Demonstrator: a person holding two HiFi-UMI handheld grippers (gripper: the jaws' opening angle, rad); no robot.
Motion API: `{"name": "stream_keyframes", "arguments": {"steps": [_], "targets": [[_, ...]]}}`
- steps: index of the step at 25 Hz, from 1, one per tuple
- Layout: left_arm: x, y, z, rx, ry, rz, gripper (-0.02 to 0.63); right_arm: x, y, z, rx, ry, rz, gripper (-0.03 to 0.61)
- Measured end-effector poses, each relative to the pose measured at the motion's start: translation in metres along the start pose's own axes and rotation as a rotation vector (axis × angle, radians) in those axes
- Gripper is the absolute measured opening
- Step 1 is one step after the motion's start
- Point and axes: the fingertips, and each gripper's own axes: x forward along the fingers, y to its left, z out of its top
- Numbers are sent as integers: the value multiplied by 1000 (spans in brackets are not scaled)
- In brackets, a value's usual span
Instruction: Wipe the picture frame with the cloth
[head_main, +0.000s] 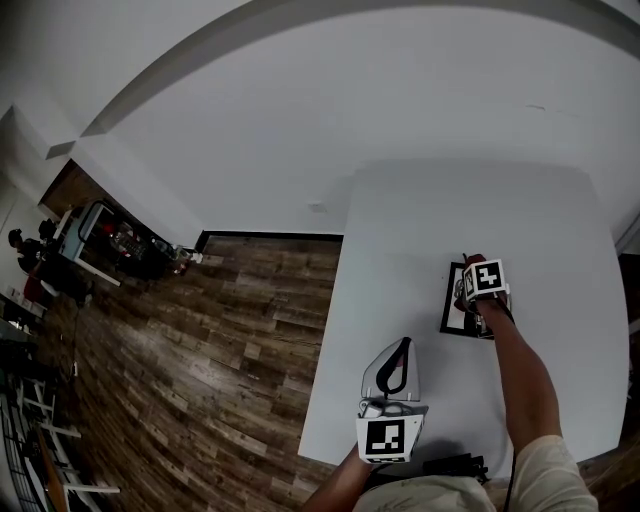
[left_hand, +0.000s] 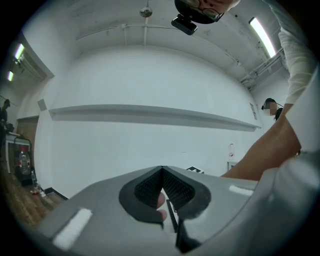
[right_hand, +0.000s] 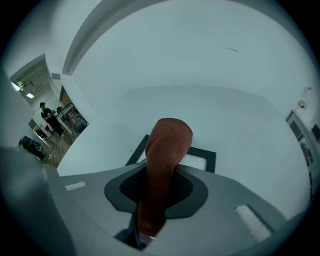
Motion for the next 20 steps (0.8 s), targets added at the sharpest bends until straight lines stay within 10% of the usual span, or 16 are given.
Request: {"name": "stream_keyframes", "arguments": {"steps": [11, 20], "targets": [[3, -10, -2, -5, 5, -25, 0, -26, -75, -21, 32, 15, -109, 107], [6, -16, -1, -9, -15, -30, 0, -41, -6, 16, 40, -80, 66, 107]]}}
